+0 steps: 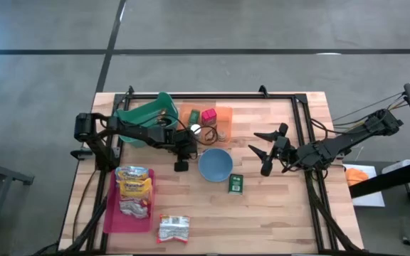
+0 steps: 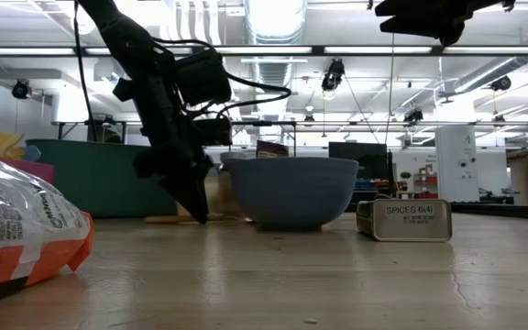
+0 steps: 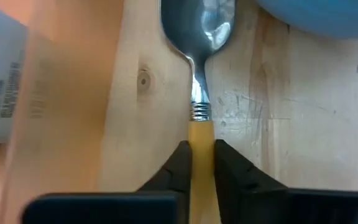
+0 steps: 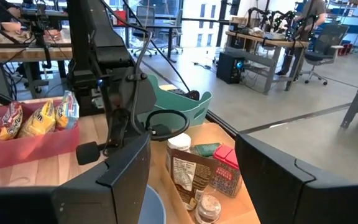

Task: Pick & Place Food Item
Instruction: Put the yellow spoon into the green bin

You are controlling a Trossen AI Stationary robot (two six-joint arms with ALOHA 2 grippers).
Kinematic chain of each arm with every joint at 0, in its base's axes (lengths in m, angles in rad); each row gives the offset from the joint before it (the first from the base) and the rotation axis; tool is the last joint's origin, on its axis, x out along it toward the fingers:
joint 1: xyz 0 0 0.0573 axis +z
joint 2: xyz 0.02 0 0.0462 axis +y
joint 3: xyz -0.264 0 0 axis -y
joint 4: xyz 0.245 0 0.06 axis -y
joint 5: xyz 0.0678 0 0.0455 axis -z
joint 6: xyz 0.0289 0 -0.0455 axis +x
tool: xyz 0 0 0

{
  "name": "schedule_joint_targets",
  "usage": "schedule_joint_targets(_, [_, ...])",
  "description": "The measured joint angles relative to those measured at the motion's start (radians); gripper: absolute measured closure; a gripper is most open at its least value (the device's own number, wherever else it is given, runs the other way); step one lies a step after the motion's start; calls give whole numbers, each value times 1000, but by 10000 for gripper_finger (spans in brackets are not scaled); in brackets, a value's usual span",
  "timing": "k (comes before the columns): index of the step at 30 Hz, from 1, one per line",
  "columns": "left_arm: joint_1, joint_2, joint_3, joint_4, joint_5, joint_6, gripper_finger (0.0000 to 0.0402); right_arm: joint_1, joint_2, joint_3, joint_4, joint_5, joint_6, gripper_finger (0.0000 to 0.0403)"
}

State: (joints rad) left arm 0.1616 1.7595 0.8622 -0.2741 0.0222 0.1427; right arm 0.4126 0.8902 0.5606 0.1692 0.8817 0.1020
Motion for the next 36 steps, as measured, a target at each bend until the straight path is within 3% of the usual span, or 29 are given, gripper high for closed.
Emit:
schedule_joint_targets(2, [0, -4, -1, 0, -1, -14, 380, 2, 0, 0, 0, 0, 0, 172])
schedule_joint_targets(12, [0, -34, -4, -15, -10, -46, 380, 2, 0, 0, 0, -4, 3, 172])
schedule_joint_targets(15, [0, -57, -2, -14, -2, -54, 400, 2, 0, 0, 0, -21, 2, 172])
schedule_joint_targets(32, [-2, -85, -7, -35, 4, -91, 401, 2, 0, 0, 0, -30, 3, 172])
schedule_joint_targets(36, [-5, -85, -6, -13, -4, -90, 373, 2, 0, 0, 0, -39, 3, 172])
